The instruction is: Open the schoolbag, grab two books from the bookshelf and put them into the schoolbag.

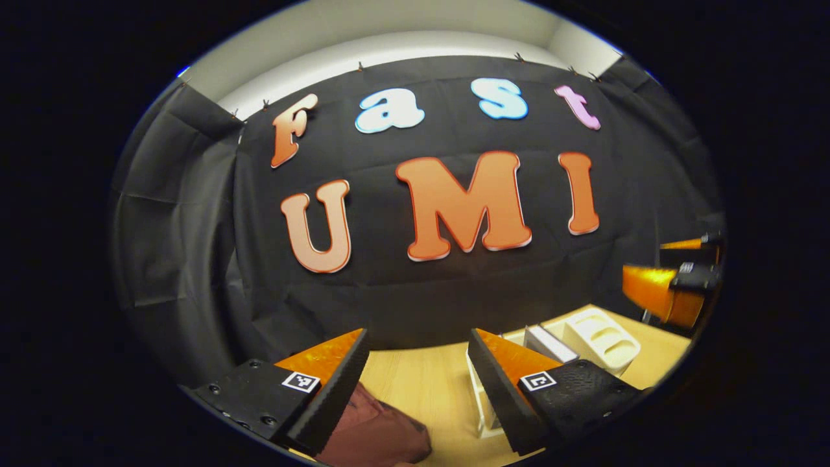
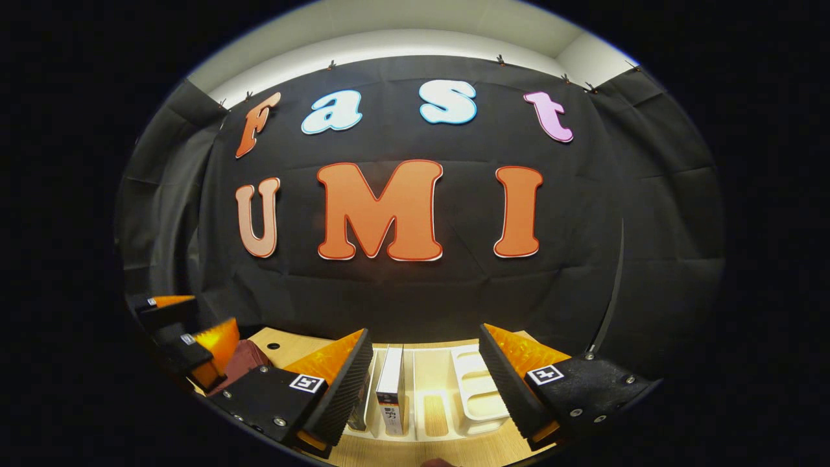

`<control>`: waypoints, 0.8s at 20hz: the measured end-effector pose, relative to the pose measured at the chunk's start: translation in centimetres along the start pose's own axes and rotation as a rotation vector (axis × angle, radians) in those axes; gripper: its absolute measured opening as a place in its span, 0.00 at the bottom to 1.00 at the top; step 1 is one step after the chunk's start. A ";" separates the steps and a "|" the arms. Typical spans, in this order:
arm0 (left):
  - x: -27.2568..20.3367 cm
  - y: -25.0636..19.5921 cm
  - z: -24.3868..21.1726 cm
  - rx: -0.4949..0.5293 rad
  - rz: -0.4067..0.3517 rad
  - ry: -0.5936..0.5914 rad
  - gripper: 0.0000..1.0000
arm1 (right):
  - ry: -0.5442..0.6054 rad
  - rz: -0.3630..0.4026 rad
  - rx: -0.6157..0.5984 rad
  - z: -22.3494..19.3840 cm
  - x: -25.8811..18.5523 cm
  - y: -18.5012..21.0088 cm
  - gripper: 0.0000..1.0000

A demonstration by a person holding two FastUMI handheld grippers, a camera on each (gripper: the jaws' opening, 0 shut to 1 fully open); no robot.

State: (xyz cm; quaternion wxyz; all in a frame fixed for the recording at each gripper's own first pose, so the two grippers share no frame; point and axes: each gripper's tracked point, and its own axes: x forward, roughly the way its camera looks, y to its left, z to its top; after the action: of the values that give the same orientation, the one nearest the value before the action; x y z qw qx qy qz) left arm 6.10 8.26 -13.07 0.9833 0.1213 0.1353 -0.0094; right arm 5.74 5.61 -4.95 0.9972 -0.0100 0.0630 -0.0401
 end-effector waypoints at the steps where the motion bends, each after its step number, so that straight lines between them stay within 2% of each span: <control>1: 0.1 0.0 -2.2 0.040 -0.003 0.043 1.00 | 0.009 -0.005 -0.003 -0.5 0.1 -0.2 0.97; 2: 0.0 -0.1 -4.4 0.079 -0.009 0.078 0.96 | 0.018 -0.007 -0.005 -0.9 0.1 -0.3 0.97; 8: -1.2 -0.8 -14.3 0.322 -0.068 0.236 0.96 | 0.045 -0.036 -0.042 -2.5 1.2 -1.6 0.97; 12: -2.3 -1.1 -19.3 0.436 -0.108 0.303 0.96 | 0.052 -0.056 -0.057 -3.1 1.9 -2.1 0.97; 16: -2.9 -0.3 -25.1 0.532 -0.119 0.430 0.97 | 0.066 -0.069 -0.070 -3.7 2.3 -2.2 0.98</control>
State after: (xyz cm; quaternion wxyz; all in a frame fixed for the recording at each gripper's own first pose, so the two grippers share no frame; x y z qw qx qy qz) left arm -3.30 14.00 -35.79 0.8639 0.3645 0.3393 -0.0759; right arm 7.42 3.19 -8.83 0.9916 -0.0458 0.0970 -0.0725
